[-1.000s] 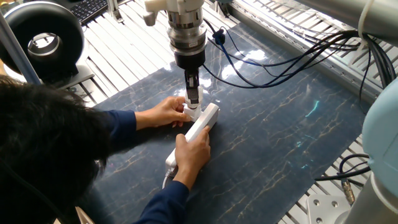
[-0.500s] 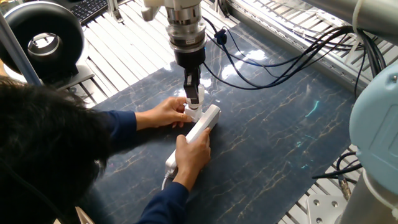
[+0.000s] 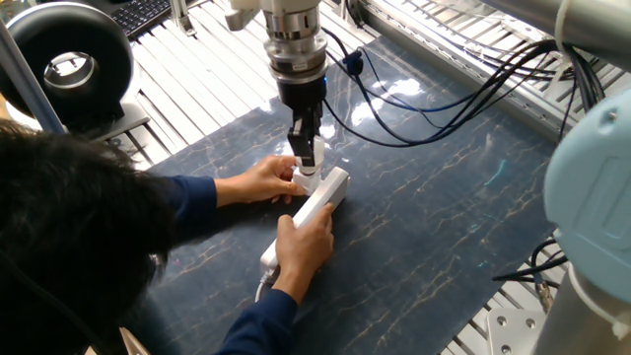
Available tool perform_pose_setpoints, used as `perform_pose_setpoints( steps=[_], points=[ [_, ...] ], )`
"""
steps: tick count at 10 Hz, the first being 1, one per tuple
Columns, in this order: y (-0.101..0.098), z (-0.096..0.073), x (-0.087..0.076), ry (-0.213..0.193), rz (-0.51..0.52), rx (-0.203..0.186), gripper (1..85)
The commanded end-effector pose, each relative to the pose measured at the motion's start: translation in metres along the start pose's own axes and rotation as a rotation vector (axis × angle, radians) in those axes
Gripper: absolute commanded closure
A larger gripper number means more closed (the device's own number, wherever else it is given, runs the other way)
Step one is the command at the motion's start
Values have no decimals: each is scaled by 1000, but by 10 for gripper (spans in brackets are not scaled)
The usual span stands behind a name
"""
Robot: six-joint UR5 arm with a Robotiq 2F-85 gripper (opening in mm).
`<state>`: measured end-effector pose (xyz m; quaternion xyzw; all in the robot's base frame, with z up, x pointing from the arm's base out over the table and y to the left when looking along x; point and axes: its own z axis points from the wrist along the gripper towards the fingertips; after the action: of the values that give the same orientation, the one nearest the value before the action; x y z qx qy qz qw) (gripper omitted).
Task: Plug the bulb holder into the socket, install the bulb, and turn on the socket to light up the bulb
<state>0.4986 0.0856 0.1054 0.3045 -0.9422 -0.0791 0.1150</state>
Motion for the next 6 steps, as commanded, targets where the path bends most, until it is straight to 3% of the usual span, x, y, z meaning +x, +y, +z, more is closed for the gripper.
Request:
perform_pose_setpoints(
  steps=[1,2,3,4,5,6],
  points=[
    [1,5,-4,-7,46,10,843],
    [-3,10,-7,-26,20,25,760],
    [-3,7,-11,-46,-27,10,533],
    [-6,-1,-10,-34,-67,6,327],
    [-14,-13,-6,-2,-101,17,237],
    [-16,-15,-8,-6,-116,26,150]
  ],
)
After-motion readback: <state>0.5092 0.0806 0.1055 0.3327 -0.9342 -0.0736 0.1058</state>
